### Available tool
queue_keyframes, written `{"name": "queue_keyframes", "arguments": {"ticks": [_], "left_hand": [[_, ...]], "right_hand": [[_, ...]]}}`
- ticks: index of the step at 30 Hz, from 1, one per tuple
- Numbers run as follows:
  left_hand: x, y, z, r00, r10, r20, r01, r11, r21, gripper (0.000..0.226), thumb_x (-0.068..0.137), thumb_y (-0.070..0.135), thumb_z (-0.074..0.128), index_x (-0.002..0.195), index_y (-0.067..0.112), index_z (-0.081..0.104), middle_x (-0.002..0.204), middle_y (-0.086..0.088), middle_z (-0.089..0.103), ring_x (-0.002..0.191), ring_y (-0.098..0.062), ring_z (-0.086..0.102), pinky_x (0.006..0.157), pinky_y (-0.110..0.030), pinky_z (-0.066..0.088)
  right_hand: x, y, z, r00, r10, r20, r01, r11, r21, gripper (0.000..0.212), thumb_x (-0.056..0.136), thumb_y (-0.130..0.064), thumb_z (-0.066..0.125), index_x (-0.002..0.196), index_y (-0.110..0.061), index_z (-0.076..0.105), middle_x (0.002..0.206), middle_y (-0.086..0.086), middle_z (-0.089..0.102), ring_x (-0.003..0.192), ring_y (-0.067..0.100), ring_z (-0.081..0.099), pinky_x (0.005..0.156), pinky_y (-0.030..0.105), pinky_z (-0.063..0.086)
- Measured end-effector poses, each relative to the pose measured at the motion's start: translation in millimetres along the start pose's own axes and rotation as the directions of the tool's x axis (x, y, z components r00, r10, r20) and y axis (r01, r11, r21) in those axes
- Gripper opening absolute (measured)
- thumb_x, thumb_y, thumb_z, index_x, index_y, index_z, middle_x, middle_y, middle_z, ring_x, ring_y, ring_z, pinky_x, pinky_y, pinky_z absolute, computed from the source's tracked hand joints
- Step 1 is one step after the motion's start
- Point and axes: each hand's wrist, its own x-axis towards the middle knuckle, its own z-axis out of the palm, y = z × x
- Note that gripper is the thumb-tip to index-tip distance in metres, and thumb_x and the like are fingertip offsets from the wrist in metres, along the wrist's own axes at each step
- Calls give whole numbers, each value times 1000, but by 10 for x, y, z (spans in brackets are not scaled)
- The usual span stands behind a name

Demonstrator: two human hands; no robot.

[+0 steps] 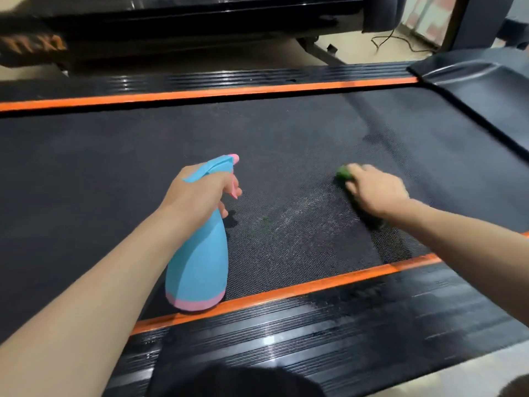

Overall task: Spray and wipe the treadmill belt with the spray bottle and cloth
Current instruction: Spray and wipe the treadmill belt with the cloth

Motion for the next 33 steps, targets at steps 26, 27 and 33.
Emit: {"name": "queue_keyframes", "arguments": {"ticks": [26,27,33], "left_hand": [[60,-175,-35,986,121,114,-120,993,-15,53,68,32,54,113,49,76,83,7,76,76,-12,71,79,-20,51],[61,-194,-65,987,126,100,-123,992,-39,55,66,32,52,113,48,76,83,10,75,77,-11,71,80,-20,51],[-51,-256,-204,987,150,65,-141,982,-124,36,69,28,51,95,28,75,103,4,79,49,-6,55,53,-8,43]], "right_hand": [[-355,-2182,12,865,-499,-42,498,846,190,15,90,-22,60,97,-9,63,97,17,65,78,38,67,58,35,45],[-422,-2174,4,800,-593,-90,598,779,189,14,87,-24,62,92,-11,62,91,14,65,69,35,66,50,32,43],[217,-933,87,980,-195,-44,193,980,-48,31,101,-43,39,129,-31,46,123,8,57,105,34,63,80,44,52]]}}
